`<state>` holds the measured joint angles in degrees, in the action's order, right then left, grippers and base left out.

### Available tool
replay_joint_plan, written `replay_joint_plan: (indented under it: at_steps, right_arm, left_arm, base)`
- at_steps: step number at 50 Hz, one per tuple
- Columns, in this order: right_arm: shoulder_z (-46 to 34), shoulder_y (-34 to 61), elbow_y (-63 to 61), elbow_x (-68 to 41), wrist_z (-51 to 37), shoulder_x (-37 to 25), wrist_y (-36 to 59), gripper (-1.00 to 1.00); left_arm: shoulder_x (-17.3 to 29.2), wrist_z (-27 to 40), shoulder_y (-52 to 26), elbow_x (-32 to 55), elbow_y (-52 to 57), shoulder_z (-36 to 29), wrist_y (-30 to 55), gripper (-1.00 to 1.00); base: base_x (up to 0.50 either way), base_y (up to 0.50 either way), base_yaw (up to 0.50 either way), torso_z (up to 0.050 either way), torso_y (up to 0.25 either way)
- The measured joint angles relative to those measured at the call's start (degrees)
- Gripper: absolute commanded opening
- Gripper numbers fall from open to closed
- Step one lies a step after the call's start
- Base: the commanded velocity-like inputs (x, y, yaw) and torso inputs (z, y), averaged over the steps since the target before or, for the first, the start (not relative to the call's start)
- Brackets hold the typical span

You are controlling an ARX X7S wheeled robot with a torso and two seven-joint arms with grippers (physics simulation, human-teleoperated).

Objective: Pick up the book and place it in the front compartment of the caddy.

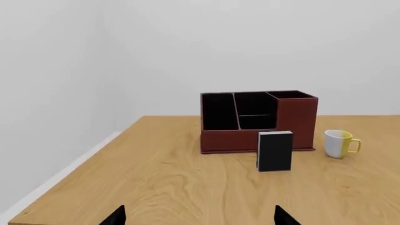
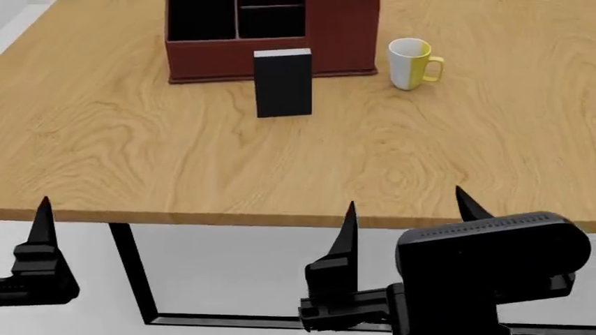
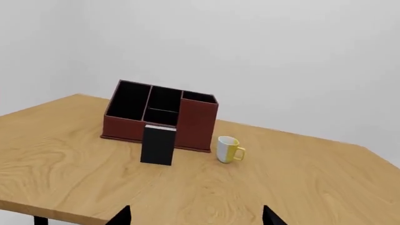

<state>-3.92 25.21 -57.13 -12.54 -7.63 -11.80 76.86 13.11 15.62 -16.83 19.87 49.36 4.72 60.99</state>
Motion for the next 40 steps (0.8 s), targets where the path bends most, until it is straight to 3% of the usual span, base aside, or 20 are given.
replay_joint_plan:
  at_steps: [40]
  right_arm:
    - [0.2,-0.3,0.4,-2.0,-1.2,-0.5,-0.4,1.00]
  left_arm:
    - [0.6,1.4,-0.5,1.8,1.0,0.3,1.0,1.00]
  base:
    - [0.50,0.14,0.00,0.000,0.001]
